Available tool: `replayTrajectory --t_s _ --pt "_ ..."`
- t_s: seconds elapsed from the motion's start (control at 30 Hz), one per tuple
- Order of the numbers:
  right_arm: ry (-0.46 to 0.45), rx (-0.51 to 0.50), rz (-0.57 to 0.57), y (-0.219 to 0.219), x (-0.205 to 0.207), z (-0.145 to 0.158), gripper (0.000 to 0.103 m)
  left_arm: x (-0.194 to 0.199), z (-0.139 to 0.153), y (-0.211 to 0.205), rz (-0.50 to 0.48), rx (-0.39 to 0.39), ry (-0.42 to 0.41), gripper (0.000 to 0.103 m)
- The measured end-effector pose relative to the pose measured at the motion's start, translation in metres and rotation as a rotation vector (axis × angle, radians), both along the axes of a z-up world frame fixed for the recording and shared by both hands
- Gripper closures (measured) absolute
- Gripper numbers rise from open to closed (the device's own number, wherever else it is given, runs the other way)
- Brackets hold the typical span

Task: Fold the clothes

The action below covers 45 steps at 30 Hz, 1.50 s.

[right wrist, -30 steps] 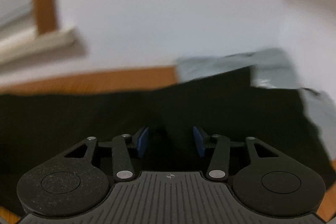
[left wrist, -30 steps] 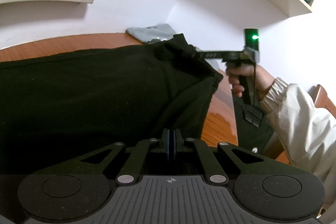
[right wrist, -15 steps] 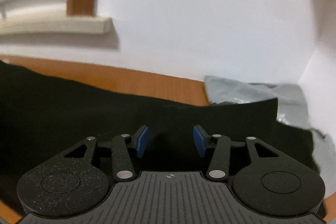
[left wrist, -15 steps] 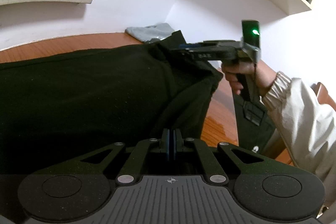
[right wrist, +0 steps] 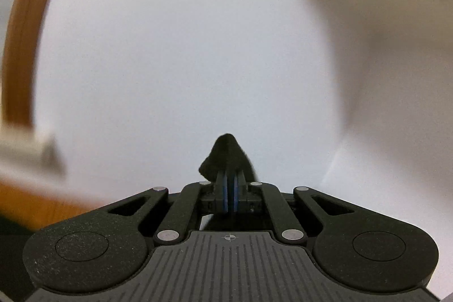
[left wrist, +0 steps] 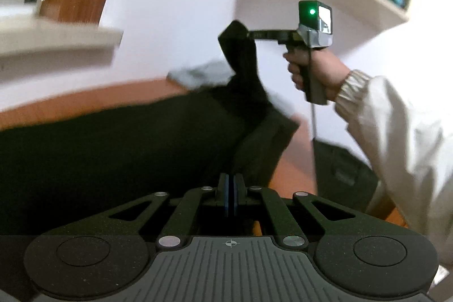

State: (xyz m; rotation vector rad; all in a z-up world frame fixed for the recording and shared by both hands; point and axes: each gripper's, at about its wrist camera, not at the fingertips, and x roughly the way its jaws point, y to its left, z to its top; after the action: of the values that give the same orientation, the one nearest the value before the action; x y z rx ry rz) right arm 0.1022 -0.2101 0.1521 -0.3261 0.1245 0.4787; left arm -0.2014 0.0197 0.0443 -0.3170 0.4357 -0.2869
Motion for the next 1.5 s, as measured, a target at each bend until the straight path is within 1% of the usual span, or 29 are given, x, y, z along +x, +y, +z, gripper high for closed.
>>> replayTrajectory --t_s 0.03,0.1,0.13,0.2,0.27,0.3,0.33,0.37,0.4,0.43,0.47,0.5,0.53,0.57,0.6,0.63,0.73,0.8,0.87,0.93,1.0,1.07,1.13,1.2,1.23,1.37,1.47,1.5 --pt "-0.051 0.044 -0.015 -0.01 -0.002 0.016 0.099 -0.003 0.003 -0.002 -0.008 0.0 -0.011 0.1" --pt "-0.118 0.156 -0.042 -0.042 -0.005 0.045 0.099 -0.009 0.01 -0.006 -0.027 -0.001 -0.03 0.1" --pt "-0.142 0.193 -0.069 -0.057 -0.006 0.052 0.099 -0.011 0.013 -0.008 -0.036 -0.002 -0.04 0.1" --pt "-0.132 0.253 -0.137 -0.094 0.0 0.051 0.099 -0.017 0.019 -0.011 -0.055 -0.003 -0.059 0.1" --pt "-0.009 0.256 -0.246 -0.123 0.019 0.021 0.095 -0.011 0.013 -0.021 -0.098 0.02 -0.022 0.099" --pt "0.054 0.256 -0.301 -0.137 0.028 0.006 0.092 -0.005 0.006 -0.026 -0.103 0.033 0.013 0.098" --pt "0.117 0.256 -0.356 -0.151 0.038 -0.009 0.083 0.003 -0.002 -0.031 -0.097 0.046 0.064 0.096" --pt "0.226 0.244 -0.394 -0.162 0.049 -0.032 0.073 0.009 -0.009 -0.033 -0.094 0.057 0.109 0.096" --pt "0.337 0.232 -0.431 -0.172 0.059 -0.055 0.073 0.01 -0.011 -0.032 -0.093 0.057 0.123 0.096" --pt "0.381 0.222 -0.423 -0.179 0.061 -0.072 0.072 0.01 -0.013 -0.031 -0.093 0.056 0.132 0.096" --pt "0.422 0.213 -0.414 -0.185 0.062 -0.088 0.069 0.008 -0.011 -0.028 -0.09 0.057 0.125 0.095" --pt "0.43 0.195 -0.414 -0.186 0.061 -0.098 0.068 0.006 -0.007 -0.025 -0.079 0.06 0.113 0.09" --pt "0.422 0.187 -0.415 -0.187 0.058 -0.105 0.063 0.004 -0.002 -0.021 -0.066 0.062 0.1 0.081" --pt "0.422 0.193 -0.407 -0.188 0.055 -0.11 0.055 0.001 0.003 -0.017 -0.053 0.068 0.087 0.078" --pt "0.423 0.205 -0.401 -0.187 0.053 -0.112 0.052 0.002 0.007 -0.014 -0.036 0.077 0.075 0.075" --pt "0.425 0.218 -0.395 -0.187 0.051 -0.114 0.05 0.003 0.012 -0.01 -0.017 0.087 0.065 0.075" --pt "0.436 0.243 -0.376 -0.185 0.048 -0.118 0.05 0.005 0.02 0.0 0.026 0.138 0.05 0.075" --pt "0.453 0.265 -0.368 -0.186 0.046 -0.123 0.05 0.01 0.021 0.007 0.083 0.191 0.053 0.069" --pt "0.459 0.268 -0.367 -0.184 0.04 -0.129 0.048 0.007 0.02 0.02 0.143 0.222 0.066 0.065" --pt "0.465 0.267 -0.357 -0.177 0.039 -0.135 0.047 0.002 0.018 0.029 0.195 0.259 0.079 0.063" --pt "0.466 0.279 -0.337 -0.174 0.036 -0.137 0.046 -0.005 0.015 0.038 0.218 0.265 0.095 0.061" --pt "0.465 0.288 -0.321 -0.171 0.031 -0.14 0.042 -0.011 0.011 0.046 0.235 0.258 0.113 0.054" --pt "0.459 0.287 -0.321 -0.168 0.028 -0.145 0.038 -0.011 0.004 0.05 0.237 0.265 0.129 0.053" --pt "0.44 0.289 -0.35 -0.169 0.025 -0.149 0.038 -0.011 -0.003 0.054 0.238 0.272 0.145 0.053" --pt "0.426 0.307 -0.376 -0.173 0.024 -0.149 0.037 -0.011 -0.006 0.055 0.238 0.276 0.153 0.053" --pt "0.463 0.424 -0.456 -0.205 0.028 -0.15 0.036 -0.009 -0.017 0.06 0.224 0.267 0.193 0.052" --pt "0.507 0.473 -0.477 -0.222 0.032 -0.152 0.036 -0.009 -0.02 0.059 0.206 0.266 0.207 0.042" --pt "0.522 0.49 -0.479 -0.226 0.034 -0.153 0.036 -0.01 -0.021 0.058 0.198 0.269 0.209 0.042"
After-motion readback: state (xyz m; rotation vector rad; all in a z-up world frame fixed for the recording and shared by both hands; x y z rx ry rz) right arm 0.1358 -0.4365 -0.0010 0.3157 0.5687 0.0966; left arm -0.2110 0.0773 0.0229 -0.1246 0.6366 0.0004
